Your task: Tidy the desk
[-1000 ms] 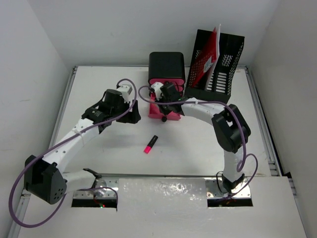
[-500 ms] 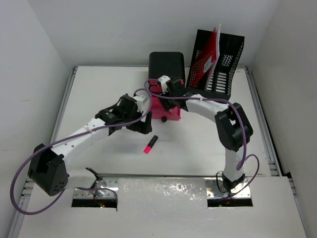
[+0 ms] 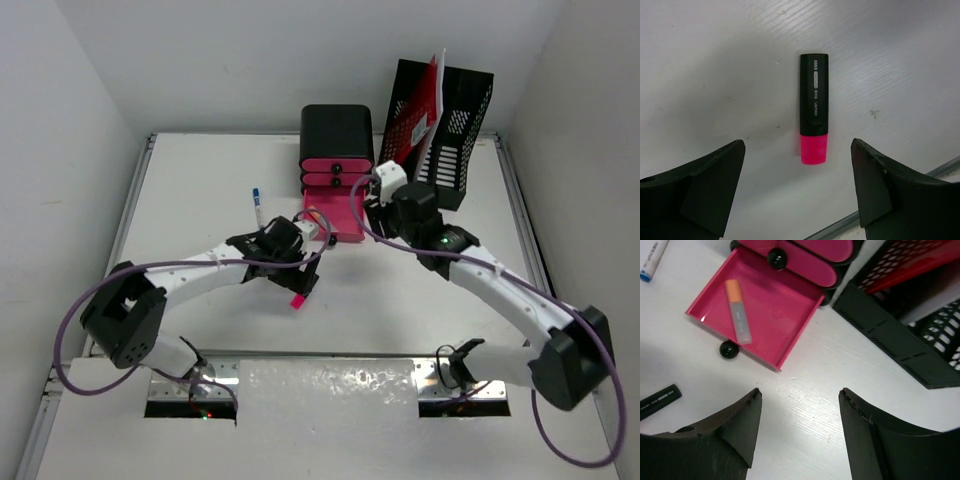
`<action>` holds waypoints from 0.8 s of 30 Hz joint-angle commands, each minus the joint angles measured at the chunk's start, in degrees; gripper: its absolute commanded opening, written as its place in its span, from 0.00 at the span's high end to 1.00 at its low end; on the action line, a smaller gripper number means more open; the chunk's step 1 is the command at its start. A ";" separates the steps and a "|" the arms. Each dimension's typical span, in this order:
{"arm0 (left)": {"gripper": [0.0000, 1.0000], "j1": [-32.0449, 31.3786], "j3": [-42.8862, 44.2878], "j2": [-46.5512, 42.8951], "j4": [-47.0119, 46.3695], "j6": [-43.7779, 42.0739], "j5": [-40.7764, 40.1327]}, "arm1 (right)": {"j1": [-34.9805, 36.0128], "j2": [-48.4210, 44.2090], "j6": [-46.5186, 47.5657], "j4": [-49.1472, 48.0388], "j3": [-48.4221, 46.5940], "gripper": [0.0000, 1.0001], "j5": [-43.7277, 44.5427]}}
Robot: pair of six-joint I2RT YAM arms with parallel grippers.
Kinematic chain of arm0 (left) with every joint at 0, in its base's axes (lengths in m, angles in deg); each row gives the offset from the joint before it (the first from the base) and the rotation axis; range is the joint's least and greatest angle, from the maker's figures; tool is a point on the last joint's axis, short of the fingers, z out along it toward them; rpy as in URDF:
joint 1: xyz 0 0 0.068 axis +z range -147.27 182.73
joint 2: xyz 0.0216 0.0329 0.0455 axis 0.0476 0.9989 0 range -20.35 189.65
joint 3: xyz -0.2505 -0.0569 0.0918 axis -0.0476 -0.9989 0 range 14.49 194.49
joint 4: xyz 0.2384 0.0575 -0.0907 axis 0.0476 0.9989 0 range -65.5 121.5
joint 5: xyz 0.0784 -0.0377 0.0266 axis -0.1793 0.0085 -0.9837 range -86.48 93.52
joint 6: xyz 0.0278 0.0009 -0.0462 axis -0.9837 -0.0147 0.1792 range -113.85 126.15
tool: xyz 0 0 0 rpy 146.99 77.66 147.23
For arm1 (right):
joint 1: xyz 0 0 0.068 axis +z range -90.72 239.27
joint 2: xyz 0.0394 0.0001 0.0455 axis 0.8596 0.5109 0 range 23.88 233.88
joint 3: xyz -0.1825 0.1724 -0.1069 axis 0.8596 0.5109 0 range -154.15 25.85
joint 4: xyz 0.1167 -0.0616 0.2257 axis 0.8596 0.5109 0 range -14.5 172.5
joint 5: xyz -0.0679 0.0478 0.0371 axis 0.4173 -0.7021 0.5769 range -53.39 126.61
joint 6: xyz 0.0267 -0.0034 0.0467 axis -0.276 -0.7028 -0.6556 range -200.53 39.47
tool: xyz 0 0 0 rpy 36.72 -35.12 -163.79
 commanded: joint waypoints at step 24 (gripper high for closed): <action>1.00 -9.03 8.70 15.95 2.48 4.05 -1.65 | 0.27 -19.54 -1.41 3.24 9.52 0.40 12.55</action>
